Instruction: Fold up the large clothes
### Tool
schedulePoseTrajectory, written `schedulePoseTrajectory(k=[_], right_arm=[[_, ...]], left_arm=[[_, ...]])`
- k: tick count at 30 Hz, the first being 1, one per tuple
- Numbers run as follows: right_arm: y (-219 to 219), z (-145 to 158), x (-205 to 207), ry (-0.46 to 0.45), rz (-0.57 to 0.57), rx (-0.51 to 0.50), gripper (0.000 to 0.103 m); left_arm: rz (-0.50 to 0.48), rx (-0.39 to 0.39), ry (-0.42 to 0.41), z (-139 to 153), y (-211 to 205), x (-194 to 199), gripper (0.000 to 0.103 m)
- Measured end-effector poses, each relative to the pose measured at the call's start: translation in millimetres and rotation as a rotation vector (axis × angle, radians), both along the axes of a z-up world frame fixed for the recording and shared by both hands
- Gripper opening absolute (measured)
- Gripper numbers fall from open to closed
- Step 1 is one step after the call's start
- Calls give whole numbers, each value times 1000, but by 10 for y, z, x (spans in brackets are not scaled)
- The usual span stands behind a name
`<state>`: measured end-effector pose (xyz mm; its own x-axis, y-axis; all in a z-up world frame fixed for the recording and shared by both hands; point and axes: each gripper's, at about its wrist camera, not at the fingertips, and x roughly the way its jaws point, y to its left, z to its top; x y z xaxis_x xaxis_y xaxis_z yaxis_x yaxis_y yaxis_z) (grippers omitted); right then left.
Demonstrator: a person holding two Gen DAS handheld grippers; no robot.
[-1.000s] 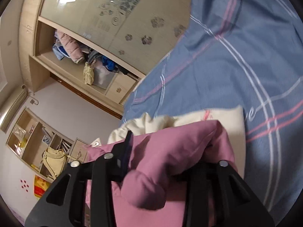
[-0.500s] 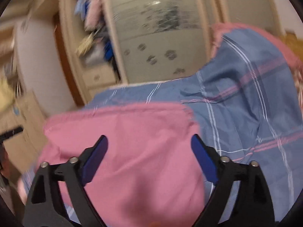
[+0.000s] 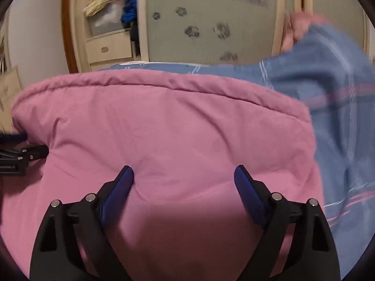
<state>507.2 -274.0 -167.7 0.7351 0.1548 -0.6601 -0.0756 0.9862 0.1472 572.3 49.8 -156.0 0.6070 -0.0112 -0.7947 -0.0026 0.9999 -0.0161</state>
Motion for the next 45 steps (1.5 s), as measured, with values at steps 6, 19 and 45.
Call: schedulePoseTrajectory(k=[6,19,45], right_arm=[[-480,-146,-61,-11,-121,259,87],[-306,331,-563,-101,-219,4,56],[260,458,-1096,-138,7,-9,77]], left_arm=[[111,-89,-49,-177,256,100,100],[259,71,-324,626,495,-792,86],[47,-32,-208,104,-146,-1232,87]])
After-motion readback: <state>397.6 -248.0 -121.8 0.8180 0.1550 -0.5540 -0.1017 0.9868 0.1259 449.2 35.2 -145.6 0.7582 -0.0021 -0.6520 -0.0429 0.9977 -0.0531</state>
